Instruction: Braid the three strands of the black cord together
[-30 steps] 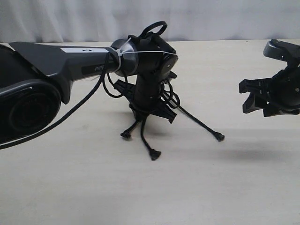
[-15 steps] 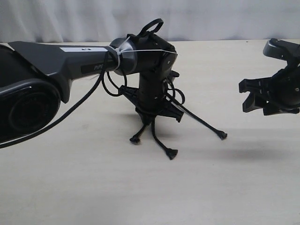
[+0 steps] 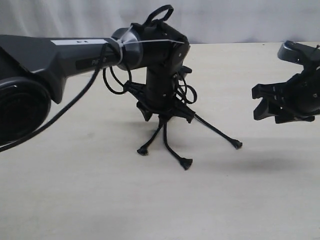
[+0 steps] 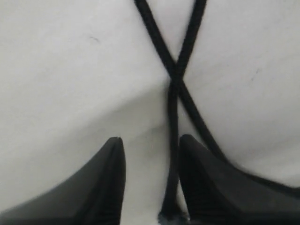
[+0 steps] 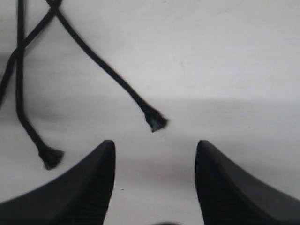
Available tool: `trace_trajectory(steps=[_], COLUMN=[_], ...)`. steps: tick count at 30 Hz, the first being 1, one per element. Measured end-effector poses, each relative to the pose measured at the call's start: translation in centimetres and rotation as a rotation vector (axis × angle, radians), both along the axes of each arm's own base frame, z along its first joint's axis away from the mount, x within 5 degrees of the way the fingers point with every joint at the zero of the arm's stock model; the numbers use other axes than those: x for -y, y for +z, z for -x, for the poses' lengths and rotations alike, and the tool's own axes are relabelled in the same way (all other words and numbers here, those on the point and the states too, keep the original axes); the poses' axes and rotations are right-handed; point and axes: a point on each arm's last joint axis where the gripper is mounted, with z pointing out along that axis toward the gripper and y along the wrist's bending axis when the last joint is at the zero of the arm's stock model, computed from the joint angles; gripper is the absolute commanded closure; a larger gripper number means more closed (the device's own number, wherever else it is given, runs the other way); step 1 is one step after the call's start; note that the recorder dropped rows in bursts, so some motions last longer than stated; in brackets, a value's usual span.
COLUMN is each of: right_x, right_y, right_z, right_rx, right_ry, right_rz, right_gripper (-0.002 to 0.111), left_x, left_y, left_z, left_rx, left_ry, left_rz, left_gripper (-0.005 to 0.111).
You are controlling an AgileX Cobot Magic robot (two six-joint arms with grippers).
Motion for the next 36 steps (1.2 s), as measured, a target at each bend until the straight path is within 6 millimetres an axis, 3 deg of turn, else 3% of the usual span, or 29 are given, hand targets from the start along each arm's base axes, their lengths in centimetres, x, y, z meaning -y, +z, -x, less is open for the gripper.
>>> trace_trajectory(steps=[4, 8, 13, 15, 19, 23, 28, 33, 36], right_x=[-2.5, -7.1, -12.7, -15.0, -18.4, -19.6, -19.7, -19.6, -19.7], right_y=[0.1, -0.3, -2.7, -3.6, -5.6, -8.1, -9.8, -9.9, -9.9], right_z=[0.2, 0.9, 0.9, 0.2, -2.2, -4.1, -4.6, -4.7, -4.5], right_rx=[0.012, 0.034, -0.018, -0.04, -0.049, -0.085, -0.133, -0.129, -0.131], right_ry=[0.11, 0.274, 0.424, 0.471, 0.545, 0.569, 0.585, 0.618, 0.645], right_rz=[-0.02, -0.008, 0.078, 0.142, 0.205, 0.242, 0.271, 0.316, 0.345], right_gripper=[0.058, 0.058, 0.058, 0.058, 0.059, 0.062, 0.065, 0.102, 0.104], left_x=[-2.7, -6.6, -12.4, -13.8, -14.6, -15.0, -14.8, -14.5, -14.5], left_y=[4.4, 7.8, 10.8, 12.0, 13.5, 13.1, 11.8, 11.7, 11.8], left_z=[-1.1, -2.4, -3.3, -2.6, 0.3, 2.1, 2.2, 2.0, 1.9], left_rx=[0.103, 0.151, 0.14, 0.138, 0.144, 0.154, 0.157, 0.179, 0.185], left_ry=[-0.004, 0.037, 0.165, 0.2, 0.209, 0.212, 0.248, 0.26, 0.261], left_rz=[-0.029, 0.006, 0.16, 0.193, 0.224, 0.231, 0.268, 0.303, 0.31], left_gripper=[0.069, 0.069, 0.069, 0.069, 0.069, 0.069, 0.069, 0.069, 0.069])
